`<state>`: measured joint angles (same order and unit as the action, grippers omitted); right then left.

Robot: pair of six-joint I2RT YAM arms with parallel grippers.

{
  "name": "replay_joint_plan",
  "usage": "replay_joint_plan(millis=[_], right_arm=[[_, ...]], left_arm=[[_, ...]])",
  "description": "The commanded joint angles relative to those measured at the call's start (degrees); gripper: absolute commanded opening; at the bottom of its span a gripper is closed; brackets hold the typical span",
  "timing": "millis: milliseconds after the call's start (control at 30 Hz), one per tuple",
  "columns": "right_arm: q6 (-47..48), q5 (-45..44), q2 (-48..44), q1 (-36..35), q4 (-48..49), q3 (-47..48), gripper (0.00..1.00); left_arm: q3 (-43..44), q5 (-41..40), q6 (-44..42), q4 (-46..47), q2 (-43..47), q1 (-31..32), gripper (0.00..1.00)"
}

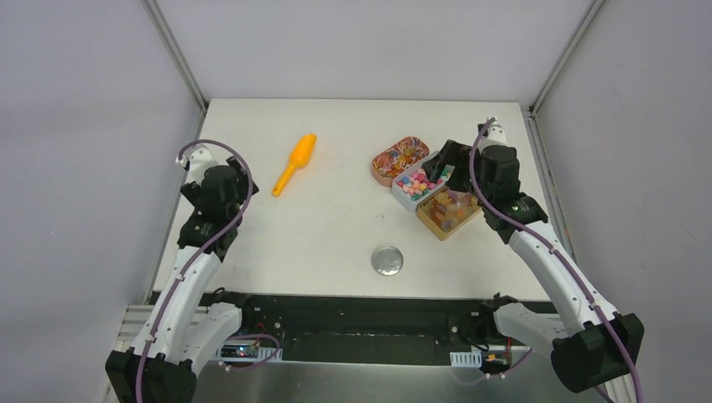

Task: Pack the candies
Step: Pick up the packing bottle from the center of the board.

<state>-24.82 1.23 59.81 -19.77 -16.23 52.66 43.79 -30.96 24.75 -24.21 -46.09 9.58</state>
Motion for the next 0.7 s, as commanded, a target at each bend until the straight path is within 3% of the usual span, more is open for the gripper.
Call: replay_joint_plan(millis=[0, 100, 300, 400, 667], right_arm=[[-0.19, 2.46, -2.26, -0.18, 3.34, -0.85, 1.0], [-0.03, 3.24, -3.1, -0.18, 3.68, -0.96, 1.0], [0.76, 6.97, -5.09, -0.18, 4.8, -0.56, 1.0], [1.31, 7.43, -6.19, -0.12, 4.76, -0.5, 0.99], [2.42, 8.17, -7.82, -0.68, 5.33, -0.95, 1.0]], left_arm=[[-1.17, -3.59, 6.26, -3.83, -5.77, -3.85, 0.84], [0.24, 4.22, 6.78, -3.85, -12.17, -9.49, 0.78], [1.56, 3.1, 7.29, -2.52, -20.74, -13.31, 0.63], [0.17, 7.85, 7.01, -0.31, -22.74, -16.63, 0.58], [-0.06, 10.46, 6.01, -0.29, -25.05, -17.31, 0.38]])
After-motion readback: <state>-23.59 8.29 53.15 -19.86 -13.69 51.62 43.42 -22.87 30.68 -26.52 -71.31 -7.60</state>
